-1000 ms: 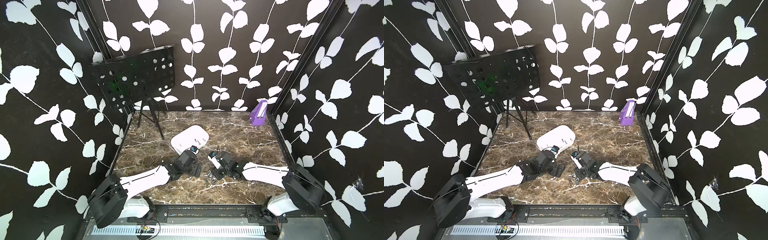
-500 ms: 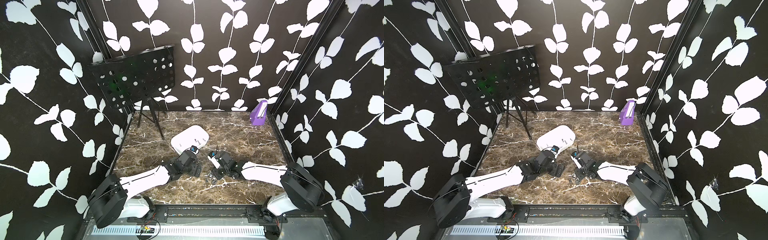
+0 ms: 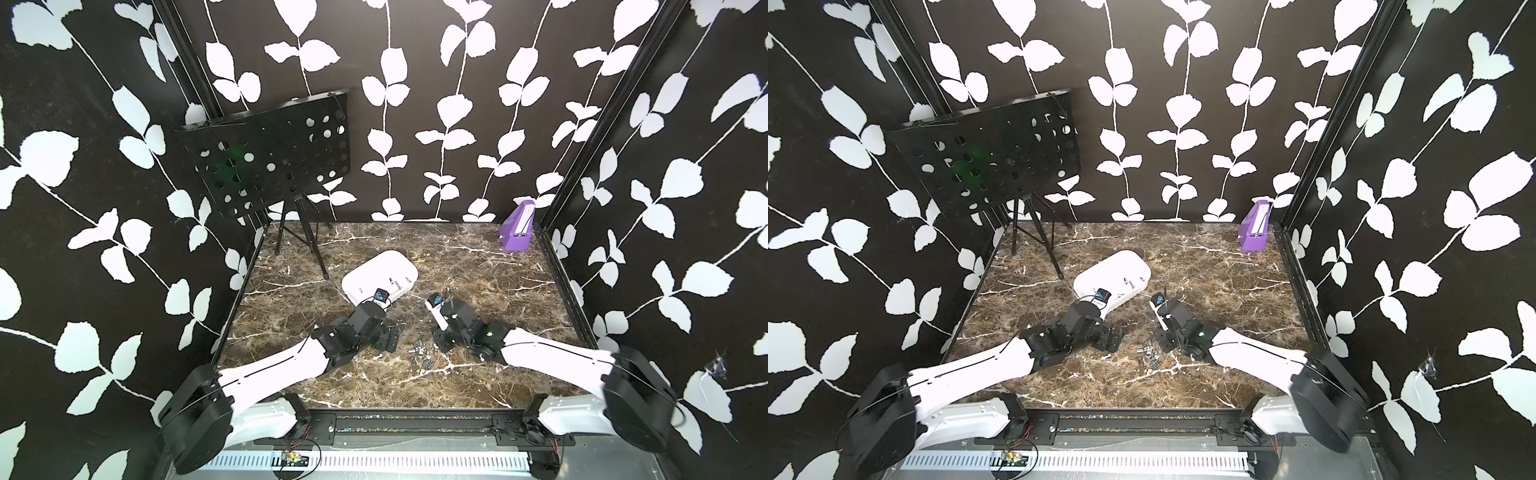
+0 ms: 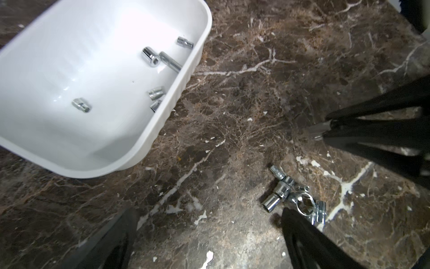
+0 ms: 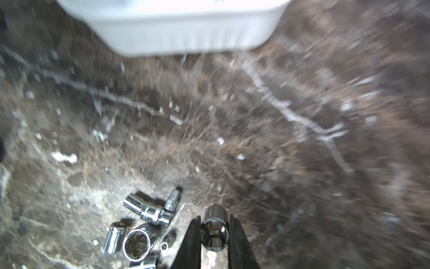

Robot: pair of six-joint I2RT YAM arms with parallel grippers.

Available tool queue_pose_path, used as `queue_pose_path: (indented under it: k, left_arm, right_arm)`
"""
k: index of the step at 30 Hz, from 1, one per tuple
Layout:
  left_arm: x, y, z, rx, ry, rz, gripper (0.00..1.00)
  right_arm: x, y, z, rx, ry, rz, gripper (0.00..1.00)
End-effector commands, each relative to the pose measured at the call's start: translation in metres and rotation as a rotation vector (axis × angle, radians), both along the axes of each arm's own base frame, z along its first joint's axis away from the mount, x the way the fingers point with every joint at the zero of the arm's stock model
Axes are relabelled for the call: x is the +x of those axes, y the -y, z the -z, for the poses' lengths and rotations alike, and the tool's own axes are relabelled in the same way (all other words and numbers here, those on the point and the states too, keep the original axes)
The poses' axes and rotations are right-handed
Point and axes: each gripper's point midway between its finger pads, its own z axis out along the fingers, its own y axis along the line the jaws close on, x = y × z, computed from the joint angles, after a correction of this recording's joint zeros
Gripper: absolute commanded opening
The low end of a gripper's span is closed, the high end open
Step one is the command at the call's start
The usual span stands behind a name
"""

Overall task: Put the socket on the desktop into the storage box
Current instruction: Place the socket head in the storage box.

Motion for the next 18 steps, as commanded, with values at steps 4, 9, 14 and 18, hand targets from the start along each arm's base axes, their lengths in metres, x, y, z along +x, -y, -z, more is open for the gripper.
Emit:
queue_pose_path:
  k: [4,9,14,18]
  left_arm:
    - [0.006,-0.033,-0.025,-0.064,0.140,-0.138,0.97]
    - [0.005,-0.056,-0.036,-0.108,0.206,-0.223,0.98]
    - [0.003,-0.066,-0.041,-0.132,0.237,-0.260,0.98]
    - [0.003,-0.065,-0.041,-0.136,0.229,-0.256,0.99]
  right_arm:
    - [0.026,0.007,-0.049,-0.031,0.109,0.158,0.11]
    - [0.058,-0.047,-0.079,0.035,0.106,0.119,0.10]
    - [0.100,-0.105,-0.080,0.046,0.090,0.093,0.11]
    - [0.130,-0.141,-0.060,0.021,0.046,0.086,0.11]
